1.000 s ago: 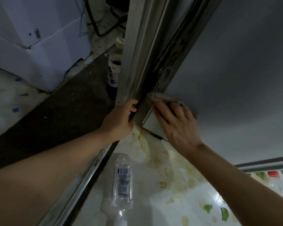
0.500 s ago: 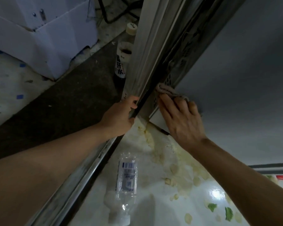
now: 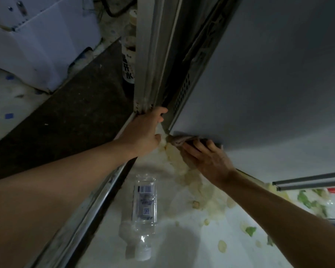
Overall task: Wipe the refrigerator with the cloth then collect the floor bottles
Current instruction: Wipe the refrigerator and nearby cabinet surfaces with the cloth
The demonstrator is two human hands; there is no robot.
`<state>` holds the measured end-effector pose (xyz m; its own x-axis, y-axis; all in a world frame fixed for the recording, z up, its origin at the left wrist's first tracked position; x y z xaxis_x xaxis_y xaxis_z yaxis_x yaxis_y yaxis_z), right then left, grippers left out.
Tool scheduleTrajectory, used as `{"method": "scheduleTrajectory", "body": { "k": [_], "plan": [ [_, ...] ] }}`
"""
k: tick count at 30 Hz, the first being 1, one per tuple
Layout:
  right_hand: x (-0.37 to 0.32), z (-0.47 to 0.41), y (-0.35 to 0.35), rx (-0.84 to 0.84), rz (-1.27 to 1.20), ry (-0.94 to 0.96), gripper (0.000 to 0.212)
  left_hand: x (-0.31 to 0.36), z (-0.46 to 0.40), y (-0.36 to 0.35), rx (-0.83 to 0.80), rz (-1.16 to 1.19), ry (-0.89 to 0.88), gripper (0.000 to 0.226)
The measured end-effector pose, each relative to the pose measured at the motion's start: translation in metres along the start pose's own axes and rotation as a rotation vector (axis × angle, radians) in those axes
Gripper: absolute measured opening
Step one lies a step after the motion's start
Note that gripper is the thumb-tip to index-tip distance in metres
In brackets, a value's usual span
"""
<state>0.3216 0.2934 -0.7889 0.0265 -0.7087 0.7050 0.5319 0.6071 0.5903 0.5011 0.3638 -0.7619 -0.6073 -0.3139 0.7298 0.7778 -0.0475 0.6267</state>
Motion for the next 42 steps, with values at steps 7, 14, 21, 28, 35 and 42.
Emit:
{"method": "scheduleTrajectory", "body": {
  "k": [7, 14, 21, 28, 35, 42],
  "plan": [
    [0.012, 0.067, -0.047, -0.045, -0.034, -0.070, 0.067, 0.023, -0.016, -0.011, 0.045, 0.044, -0.005, 0.064],
    [0.001, 0.020, -0.006, 0.016, -0.101, -0.076, 0.067, 0.030, -0.018, -0.017, 0.129, 0.016, 0.005, 0.059],
    [0.005, 0.042, -0.033, -0.005, -0.066, 0.017, 0.062, 0.035, -0.015, -0.017, 0.116, 0.020, 0.036, 0.056],
    [0.029, 0.148, -0.111, -0.412, -0.054, -0.148, 0.082, 0.041, 0.001, -0.023, 0.082, 0.011, 0.111, 0.056],
    [0.014, 0.077, -0.052, -0.137, -0.137, -0.069, 0.078, 0.085, 0.030, -0.038, 0.159, -0.526, -0.226, 0.046],
    [0.027, 0.118, -0.078, -0.222, -0.144, -0.108, 0.066, 0.109, 0.020, -0.051, 0.028, -1.053, -0.412, 0.068]
  ]
}}
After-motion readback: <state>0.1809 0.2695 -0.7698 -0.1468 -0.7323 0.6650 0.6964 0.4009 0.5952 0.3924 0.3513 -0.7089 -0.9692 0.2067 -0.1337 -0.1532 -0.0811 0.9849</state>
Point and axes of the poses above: each hand's wrist, its own z-axis away from the middle knuckle, its own y-axis out of the back of the hand, x = y × z, the point moved 4 cm from there along -z, towards the middle knuckle, and after that the axes turned 14 degrees about -x, right-handed, at the moved point
